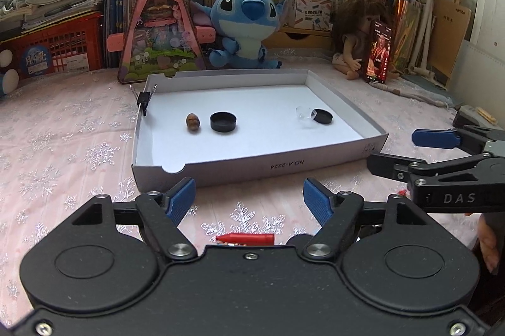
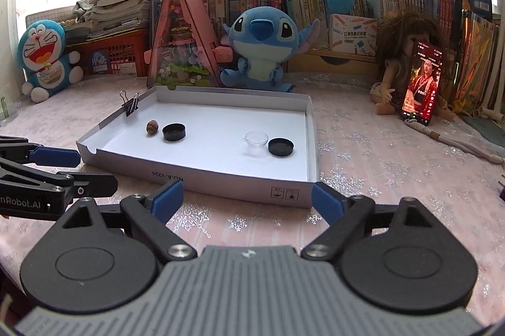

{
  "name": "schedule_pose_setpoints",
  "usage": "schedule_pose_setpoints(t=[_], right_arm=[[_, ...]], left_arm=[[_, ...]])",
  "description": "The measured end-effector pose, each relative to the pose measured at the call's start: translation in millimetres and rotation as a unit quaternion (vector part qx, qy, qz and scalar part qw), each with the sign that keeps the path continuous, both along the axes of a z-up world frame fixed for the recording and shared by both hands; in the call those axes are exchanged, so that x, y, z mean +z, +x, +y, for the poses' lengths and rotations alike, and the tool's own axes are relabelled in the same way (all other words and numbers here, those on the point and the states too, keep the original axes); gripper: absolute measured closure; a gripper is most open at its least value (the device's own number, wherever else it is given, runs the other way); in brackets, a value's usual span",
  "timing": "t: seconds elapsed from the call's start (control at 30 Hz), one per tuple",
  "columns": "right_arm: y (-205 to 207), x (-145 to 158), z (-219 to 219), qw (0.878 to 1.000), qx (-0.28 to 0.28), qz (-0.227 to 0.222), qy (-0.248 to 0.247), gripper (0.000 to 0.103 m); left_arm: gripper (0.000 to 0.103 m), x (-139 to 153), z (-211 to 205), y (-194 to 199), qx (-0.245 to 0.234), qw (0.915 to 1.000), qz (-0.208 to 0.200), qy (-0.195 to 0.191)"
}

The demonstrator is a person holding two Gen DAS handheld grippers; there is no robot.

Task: Organize rigid objects
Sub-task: 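Withdraw both open grippers from the tray, then move both open grippers toward the remaining objects beside the tray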

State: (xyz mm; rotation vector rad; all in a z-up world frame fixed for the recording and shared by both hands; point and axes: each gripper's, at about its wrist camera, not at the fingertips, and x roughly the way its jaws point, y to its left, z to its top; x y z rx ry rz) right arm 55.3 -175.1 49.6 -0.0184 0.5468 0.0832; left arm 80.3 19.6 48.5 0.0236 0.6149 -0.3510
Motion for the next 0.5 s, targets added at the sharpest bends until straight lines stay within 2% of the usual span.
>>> schedule_pose_setpoints(t=[0.5], right_arm=[[-28,-17,5,1.0,-0.001,-0.026,-0.016,0.007]], left_arm=[[0.029,-17,6,-22,0.006,1.0,-0.004,-0.004]])
